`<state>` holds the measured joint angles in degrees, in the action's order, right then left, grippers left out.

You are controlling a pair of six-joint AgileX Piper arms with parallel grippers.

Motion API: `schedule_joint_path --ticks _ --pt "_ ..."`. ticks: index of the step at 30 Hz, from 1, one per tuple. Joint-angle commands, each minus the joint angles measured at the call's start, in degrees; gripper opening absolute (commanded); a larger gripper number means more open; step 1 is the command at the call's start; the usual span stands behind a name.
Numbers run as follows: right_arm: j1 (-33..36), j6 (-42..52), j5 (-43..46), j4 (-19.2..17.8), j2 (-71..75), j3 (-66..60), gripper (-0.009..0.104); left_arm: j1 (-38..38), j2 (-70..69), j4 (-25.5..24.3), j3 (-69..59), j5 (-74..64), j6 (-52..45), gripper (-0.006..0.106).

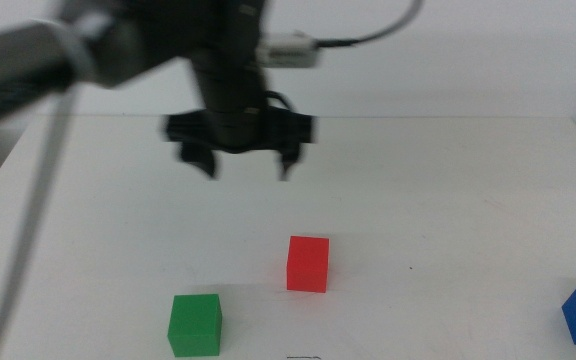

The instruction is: Stack red cubes first, then green, then blue cubes in a specific spot.

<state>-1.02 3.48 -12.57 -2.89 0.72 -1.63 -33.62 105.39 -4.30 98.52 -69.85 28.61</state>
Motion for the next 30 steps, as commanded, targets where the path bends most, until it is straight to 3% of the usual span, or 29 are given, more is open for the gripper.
schedule_joint_path --ticks 1,9,15,20,30 --pt "-0.3 0.5 4.6 -0.7 1.1 1.0 0.082 2.1 -7.3 -1.0 -4.0 -5.8 -0.2 0.094" --pt "-0.3 0.5 4.6 -0.7 1.1 1.0 0.082 6.0 -18.8 0.4 -24.6 -1.7 1.4 0.094" --pt "-0.3 0.5 4.6 -0.7 1.1 1.0 0.082 6.0 -18.8 6.4 -32.3 5.5 1.0 0.094" --pt "-0.3 0.5 4.6 -0.7 1.1 1.0 0.082 6.0 -17.5 11.5 -36.6 12.9 -1.6 0.094" --pt "-0.3 0.5 4.6 -0.7 1.1 1.0 0.082 6.0 -10.2 11.7 -37.6 16.4 -2.2 0.094"
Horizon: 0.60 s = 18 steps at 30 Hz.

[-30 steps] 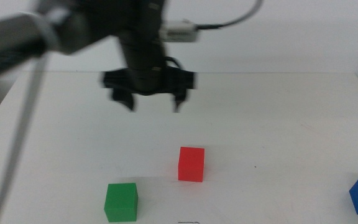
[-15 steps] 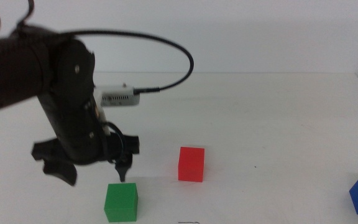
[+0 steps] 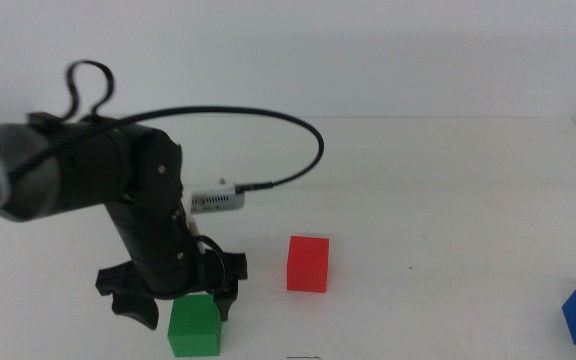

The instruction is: Stack red cubes first, then green, then blue cubes in a specific spot.

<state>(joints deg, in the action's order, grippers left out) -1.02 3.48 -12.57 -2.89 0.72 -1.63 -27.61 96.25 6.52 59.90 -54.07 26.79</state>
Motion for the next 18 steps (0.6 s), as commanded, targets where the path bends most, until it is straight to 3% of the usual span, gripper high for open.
schedule_joint_path --ticks 1,5,8,18 --pt "-0.3 0.5 4.6 -0.7 1.1 1.0 0.082 -0.3 -0.4 0.8 1.0 0.8 -0.5 0.094" --pt "-0.3 0.5 4.6 -0.7 1.1 1.0 0.082 -0.3 2.1 1.8 1.0 2.2 -3.4 0.089" --pt "-0.3 0.5 4.6 -0.7 1.1 1.0 0.082 -0.3 3.0 2.5 1.0 2.3 -4.5 0.080" --pt "-0.3 0.5 4.6 -0.7 1.1 1.0 0.082 -0.3 0.4 0.2 4.2 -2.9 -4.2 0.014"
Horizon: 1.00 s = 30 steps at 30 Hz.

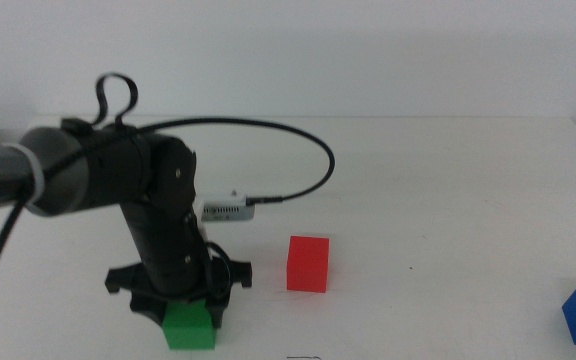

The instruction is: Stack red cubes first, then green, then blue cubes in a specific spot.

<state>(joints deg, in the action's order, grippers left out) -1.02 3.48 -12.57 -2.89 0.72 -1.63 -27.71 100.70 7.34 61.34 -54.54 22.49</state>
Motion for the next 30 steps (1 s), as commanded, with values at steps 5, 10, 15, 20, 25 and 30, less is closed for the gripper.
schedule_joint_path --ticks 5,10,15,20,25,30 --pt "-0.3 0.5 4.6 -0.7 1.1 1.0 0.082 -0.6 -7.1 -1.3 11.7 -9.1 2.5 -0.002" --pt "-0.3 0.5 4.6 -0.7 1.1 1.0 0.082 -5.3 -3.9 -6.3 23.1 -14.8 6.5 -0.001" --pt "-0.3 0.5 4.6 -0.7 1.1 1.0 0.082 -9.8 3.2 -9.7 33.2 -19.7 10.4 0.000" --pt "-0.3 0.5 4.6 -0.7 1.1 1.0 0.082 -12.2 9.5 -9.7 41.3 -20.7 10.4 0.000" --pt "-0.3 0.5 4.6 -0.7 1.1 1.0 0.082 -12.8 12.5 -8.6 44.2 -21.0 10.4 0.000" --pt "-0.3 0.5 4.6 -0.7 1.1 1.0 0.082 -12.8 13.1 -8.2 44.2 -21.0 10.6 0.000"
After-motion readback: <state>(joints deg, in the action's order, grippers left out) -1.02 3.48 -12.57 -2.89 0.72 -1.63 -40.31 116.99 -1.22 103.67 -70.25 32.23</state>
